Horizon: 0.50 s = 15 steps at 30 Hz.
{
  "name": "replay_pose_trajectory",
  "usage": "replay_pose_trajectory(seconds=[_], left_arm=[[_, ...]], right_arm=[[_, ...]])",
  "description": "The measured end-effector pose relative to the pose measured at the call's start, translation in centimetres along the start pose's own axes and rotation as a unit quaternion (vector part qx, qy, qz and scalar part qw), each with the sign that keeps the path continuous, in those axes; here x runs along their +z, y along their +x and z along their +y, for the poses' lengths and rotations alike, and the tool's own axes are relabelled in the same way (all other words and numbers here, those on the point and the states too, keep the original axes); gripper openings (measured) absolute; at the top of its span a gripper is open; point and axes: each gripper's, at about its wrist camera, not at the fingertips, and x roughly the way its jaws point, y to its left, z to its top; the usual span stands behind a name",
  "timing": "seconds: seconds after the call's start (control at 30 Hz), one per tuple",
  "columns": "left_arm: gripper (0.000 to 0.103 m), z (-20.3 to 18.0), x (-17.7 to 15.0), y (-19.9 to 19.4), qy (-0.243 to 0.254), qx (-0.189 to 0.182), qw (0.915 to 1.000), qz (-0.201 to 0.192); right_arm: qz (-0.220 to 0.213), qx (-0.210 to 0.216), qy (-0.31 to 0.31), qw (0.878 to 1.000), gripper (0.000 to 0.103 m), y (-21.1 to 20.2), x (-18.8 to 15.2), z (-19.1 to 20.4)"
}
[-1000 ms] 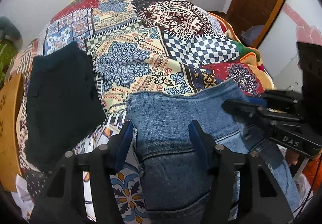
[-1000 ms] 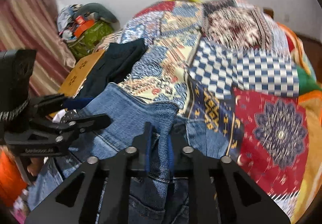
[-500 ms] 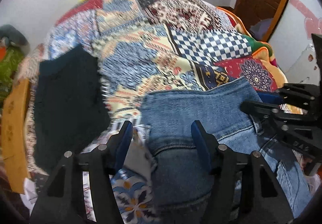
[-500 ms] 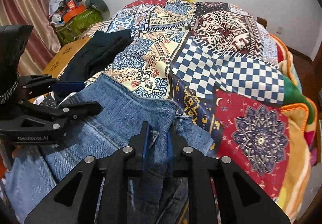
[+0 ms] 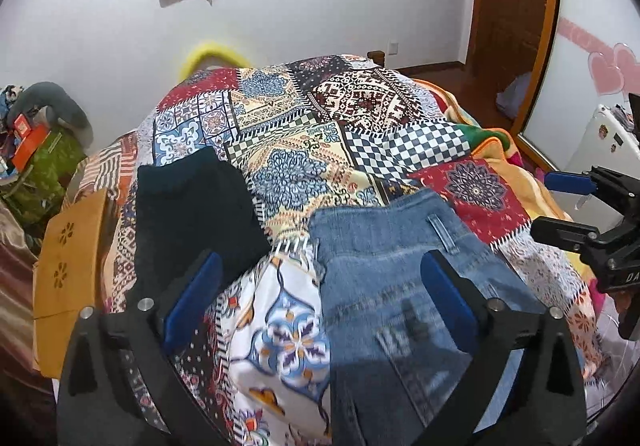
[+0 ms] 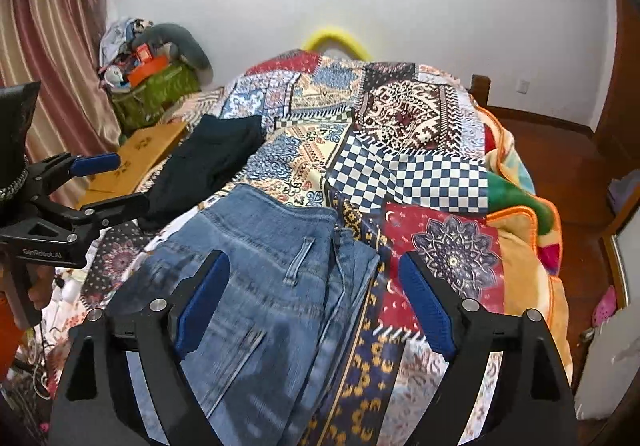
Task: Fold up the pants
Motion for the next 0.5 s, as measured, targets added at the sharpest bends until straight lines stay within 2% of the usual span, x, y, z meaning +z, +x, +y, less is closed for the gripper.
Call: replay_pose_trajectory(seconds=[0.13,0.23,0.33,0.5], left_arm=[[0.103,0.5,-2.4,0.4,-0.023,-0.029,0.9989,0.027],[0.103,0.3,-4.6,2.6,-0.022,-0.042,0.9955,0.083],[0.103,-0.2,-6.1,4.2,-0.020,-0.050,0.9923,0.112],[0.103,0.4,-5.8,6.3,-0.055,-0.119,0.9782,0.161]], right_arm=[[0.021,0.011,0.013,1.000,0.087,-0.3,-2.0,0.3],[0.047,0.017,0.021,0.999,0.087,0.6,-3.9,0.3],[0.073,0.028,0.031,0.996,0.087,1.8,-5.5,0.3],[0.110,0.059,0.059,0.990,0.087,4.1,-7.4,-0.1]])
